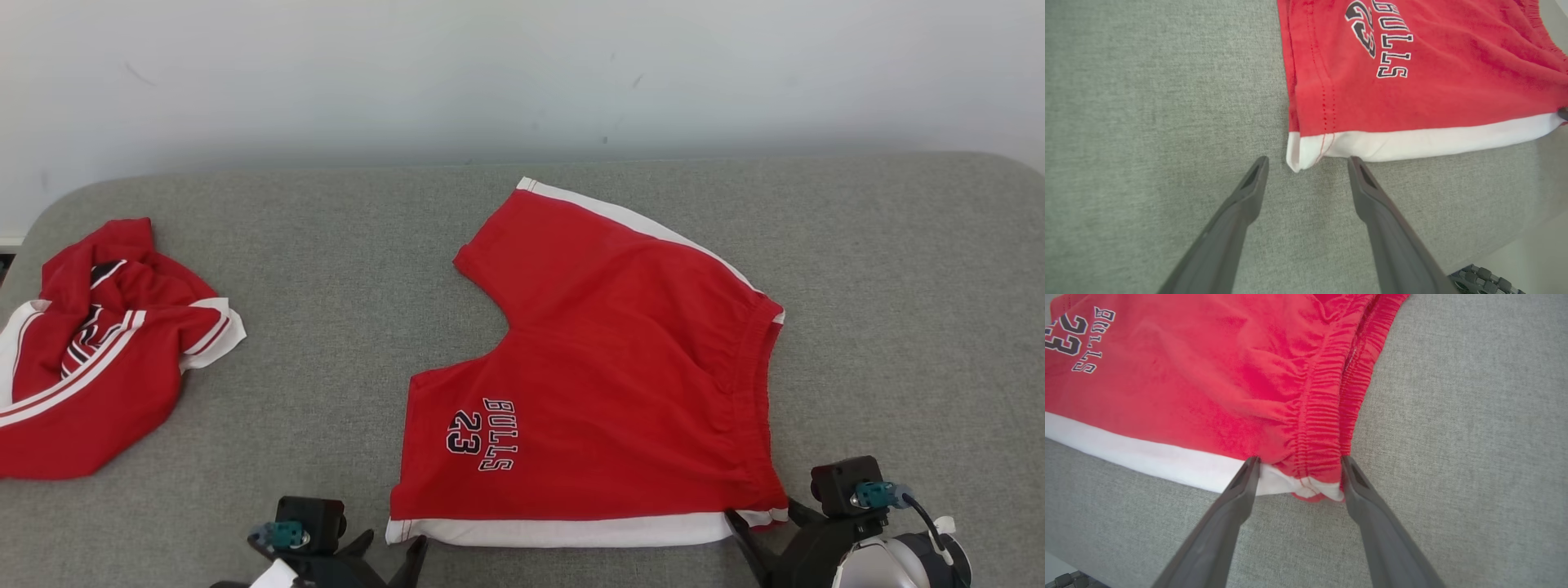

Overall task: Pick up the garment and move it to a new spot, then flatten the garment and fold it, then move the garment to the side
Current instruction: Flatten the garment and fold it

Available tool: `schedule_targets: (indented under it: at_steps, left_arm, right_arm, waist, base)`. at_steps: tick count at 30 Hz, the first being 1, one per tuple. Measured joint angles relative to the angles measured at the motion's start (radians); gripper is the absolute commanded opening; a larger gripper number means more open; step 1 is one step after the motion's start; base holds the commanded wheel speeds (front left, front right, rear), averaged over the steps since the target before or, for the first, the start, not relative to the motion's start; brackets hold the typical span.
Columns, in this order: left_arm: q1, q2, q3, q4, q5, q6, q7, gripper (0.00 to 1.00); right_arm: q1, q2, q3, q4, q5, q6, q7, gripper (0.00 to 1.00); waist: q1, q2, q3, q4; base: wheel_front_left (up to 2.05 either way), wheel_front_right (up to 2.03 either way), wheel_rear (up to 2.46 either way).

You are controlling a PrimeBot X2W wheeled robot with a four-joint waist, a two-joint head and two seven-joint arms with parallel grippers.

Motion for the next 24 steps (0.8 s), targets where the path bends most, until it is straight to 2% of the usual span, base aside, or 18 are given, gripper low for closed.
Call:
schedule_targets:
  at_steps: [4,8,9,10,11,12,13,24]
  left_arm:
    - [-0.022,-0.002,-0.001,0.017,0.03,0.013,-0.015,1.0]
    - [-0.036,-0.007,-0.01,0.034,0.022,0.008,-0.015,1.0]
    - [-0.036,-0.007,-0.016,0.043,0.022,0.007,-0.015,0.97]
    - [-0.037,-0.009,-0.02,0.055,0.022,0.007,-0.02,0.35]
    - [-0.037,-0.008,-0.027,0.064,0.022,0.004,-0.021,0.0]
    - [-0.037,-0.008,-0.032,0.073,0.024,0.0,-0.022,0.0]
    - [-0.037,-0.009,-0.032,0.08,0.025,0.0,-0.022,0.0]
    - [-0.059,-0.004,-0.019,0.061,0.034,0.002,-0.079,0.0]
  right_arm:
    - [-0.003,0.0,0.002,0.006,0.0,0.0,0.015,1.0]
    - [-0.003,0.0,0.008,0.013,0.0,0.0,0.03,1.0]
    - [-0.003,0.0,0.011,0.017,0.0,0.0,0.032,0.98]
    - [-0.004,0.001,0.012,0.022,0.0,0.0,0.034,0.55]
    - [-0.004,0.001,0.013,0.026,0.0,0.0,0.038,0.28]
    - [-0.006,0.001,0.017,0.03,0.0,0.0,0.04,0.1]
    - [-0.009,0.0,0.019,0.03,0.0,0.0,0.041,0.0]
    - [-0.018,-0.001,-0.002,0.009,0.02,0.009,0.03,0.0]
  waist:
    - [0.0,0.0,-0.001,-0.001]
    - [0.0,0.0,-0.004,-0.001]
    - [0.0,0.0,-0.004,-0.001]
    - [0.0,0.0,-0.006,-0.001]
    - [0.0,0.0,-0.008,-0.002]
    - [0.0,0.0,-0.01,-0.002]
    - [0.0,0.0,-0.012,-0.003]
    - [-0.0001,0.0,-0.023,0.001]
  base:
    - [0.0,0.0,0.0]
    - [0.0,0.0,0.0]
    - [0.0,0.0,0.0]
    - [0.0,0.0,0.0]
    - [0.0,0.0,0.0]
    - [0.0,0.0,0.0]
    - [0.0,0.0,0.0]
    - [0.0,0.0,0.0]
